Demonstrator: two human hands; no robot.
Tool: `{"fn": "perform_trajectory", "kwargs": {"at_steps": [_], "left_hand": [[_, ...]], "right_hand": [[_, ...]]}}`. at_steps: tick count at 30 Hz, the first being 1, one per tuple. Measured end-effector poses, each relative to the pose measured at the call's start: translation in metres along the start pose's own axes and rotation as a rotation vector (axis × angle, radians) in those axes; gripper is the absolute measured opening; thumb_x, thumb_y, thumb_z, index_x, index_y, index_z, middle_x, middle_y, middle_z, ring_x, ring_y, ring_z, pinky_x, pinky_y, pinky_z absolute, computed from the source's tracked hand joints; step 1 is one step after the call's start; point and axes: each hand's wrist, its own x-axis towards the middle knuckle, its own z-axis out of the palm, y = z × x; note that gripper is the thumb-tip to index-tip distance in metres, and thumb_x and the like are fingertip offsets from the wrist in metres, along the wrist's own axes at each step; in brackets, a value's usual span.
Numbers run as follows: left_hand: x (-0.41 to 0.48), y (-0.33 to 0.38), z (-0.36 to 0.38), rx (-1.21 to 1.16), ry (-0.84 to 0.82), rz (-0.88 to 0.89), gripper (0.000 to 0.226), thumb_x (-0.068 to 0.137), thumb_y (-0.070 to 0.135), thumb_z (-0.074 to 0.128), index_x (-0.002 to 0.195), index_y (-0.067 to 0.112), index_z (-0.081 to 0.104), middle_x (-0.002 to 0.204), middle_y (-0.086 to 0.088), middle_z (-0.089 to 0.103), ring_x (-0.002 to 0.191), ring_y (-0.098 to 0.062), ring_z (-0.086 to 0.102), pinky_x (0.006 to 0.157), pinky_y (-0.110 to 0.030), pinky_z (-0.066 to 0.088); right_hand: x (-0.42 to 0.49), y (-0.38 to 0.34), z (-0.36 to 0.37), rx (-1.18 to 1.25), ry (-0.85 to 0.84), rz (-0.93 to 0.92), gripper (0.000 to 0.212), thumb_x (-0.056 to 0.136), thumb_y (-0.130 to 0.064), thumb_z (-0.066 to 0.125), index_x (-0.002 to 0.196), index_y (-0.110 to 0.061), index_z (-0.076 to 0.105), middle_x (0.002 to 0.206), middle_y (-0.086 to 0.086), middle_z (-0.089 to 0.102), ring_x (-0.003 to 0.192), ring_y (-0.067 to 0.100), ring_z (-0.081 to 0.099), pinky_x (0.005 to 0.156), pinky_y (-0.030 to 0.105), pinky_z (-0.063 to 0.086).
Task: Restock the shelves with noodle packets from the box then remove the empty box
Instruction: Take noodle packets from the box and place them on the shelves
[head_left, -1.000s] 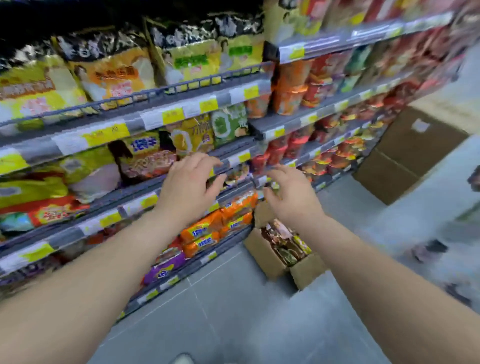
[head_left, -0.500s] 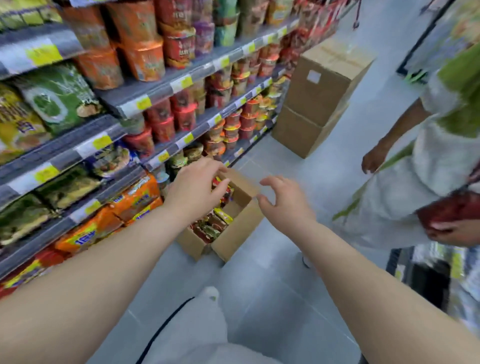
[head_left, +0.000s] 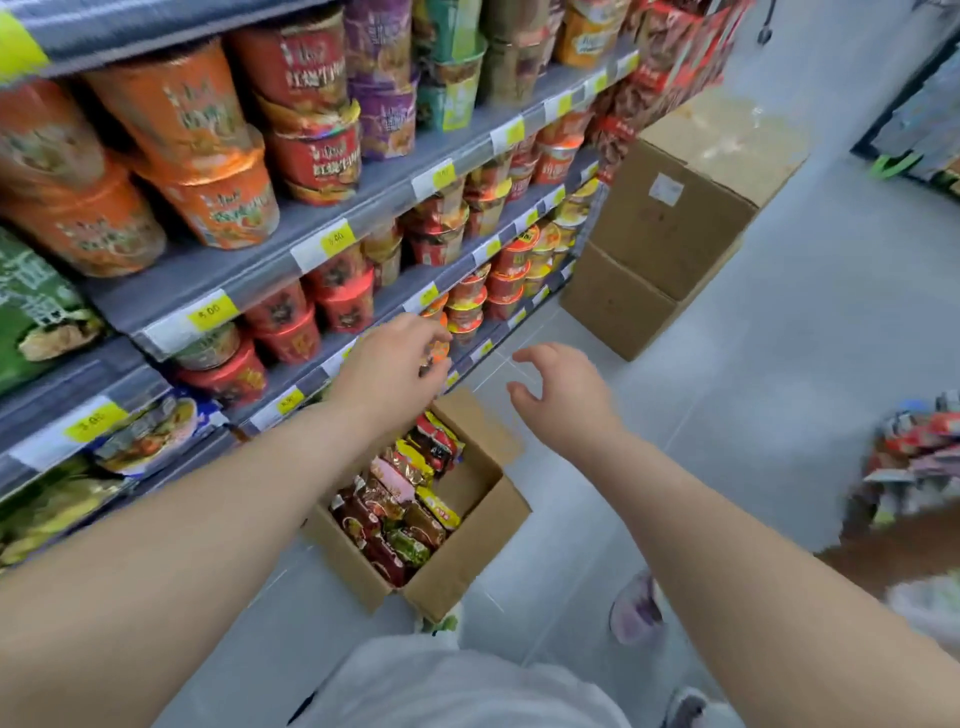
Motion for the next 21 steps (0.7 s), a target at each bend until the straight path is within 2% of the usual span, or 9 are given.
{"fn": "perform_trajectory", "kwargs": {"at_steps": [5, 8, 13, 16, 19, 21], "left_hand": [[0.058, -0.015, -0.009, 0.016, 0.042, -0.087, 0.027, 0.091, 0.027, 0.057, 0.116, 0.019, 0.059, 0.114, 0.0, 0.057, 0.101, -0.019, 0.056, 0.085, -0.034, 0.045], [0.084, -0.031, -0.003, 0.012, 0.09, -0.2, 0.028, 0.091, 0.025, 0.057, 0.117, 0.018, 0.059, 0.113, -0.001, 0.058, 0.102, -0.019, 0.056, 0.085, -0.035, 0.046], [0.109, -0.039, 0.013, 0.047, 0.212, -0.474, 0.029, 0.089, 0.022, 0.059, 0.117, 0.015, 0.06, 0.113, -0.004, 0.059, 0.104, -0.022, 0.056, 0.082, -0.031, 0.041], [0.115, -0.033, 0.017, 0.036, 0.292, -0.669, 0.029, 0.088, 0.022, 0.061, 0.116, 0.013, 0.06, 0.111, -0.007, 0.059, 0.103, -0.026, 0.056, 0.085, -0.035, 0.044], [0.108, -0.024, 0.02, 0.044, 0.412, -0.842, 0.031, 0.087, 0.021, 0.061, 0.118, 0.014, 0.06, 0.114, -0.006, 0.059, 0.104, -0.025, 0.055, 0.089, -0.034, 0.043], [0.099, -0.017, 0.025, 0.044, 0.461, -0.922, 0.032, 0.088, 0.021, 0.061, 0.119, 0.014, 0.06, 0.116, -0.006, 0.059, 0.103, -0.023, 0.056, 0.086, -0.032, 0.042]], "right_hand": [[0.079, 0.01, -0.008, 0.017, -0.034, -0.126, 0.029, 0.087, -0.019, 0.057, 0.116, -0.012, 0.061, 0.111, 0.008, 0.063, 0.106, 0.026, 0.054, 0.087, 0.038, 0.046], [0.136, 0.017, -0.002, 0.039, -0.102, -0.241, 0.031, 0.086, -0.019, 0.06, 0.116, -0.012, 0.062, 0.11, 0.008, 0.064, 0.106, 0.028, 0.054, 0.088, 0.04, 0.046], [0.226, 0.021, 0.009, -0.008, -0.279, -0.478, 0.038, 0.088, -0.022, 0.059, 0.125, -0.012, 0.059, 0.122, 0.008, 0.061, 0.117, 0.027, 0.051, 0.096, 0.036, 0.041], [0.267, 0.016, 0.005, -0.054, -0.389, -0.649, 0.04, 0.089, -0.024, 0.059, 0.128, -0.013, 0.056, 0.13, 0.006, 0.057, 0.124, 0.023, 0.046, 0.104, 0.034, 0.036], [0.29, 0.001, 0.007, -0.088, -0.485, -0.814, 0.038, 0.088, -0.021, 0.058, 0.126, -0.014, 0.057, 0.128, 0.007, 0.057, 0.122, 0.025, 0.046, 0.103, 0.036, 0.037], [0.294, -0.009, 0.014, -0.092, -0.516, -0.881, 0.036, 0.088, -0.02, 0.057, 0.124, -0.014, 0.058, 0.125, 0.008, 0.059, 0.12, 0.026, 0.047, 0.1, 0.036, 0.039]]}}
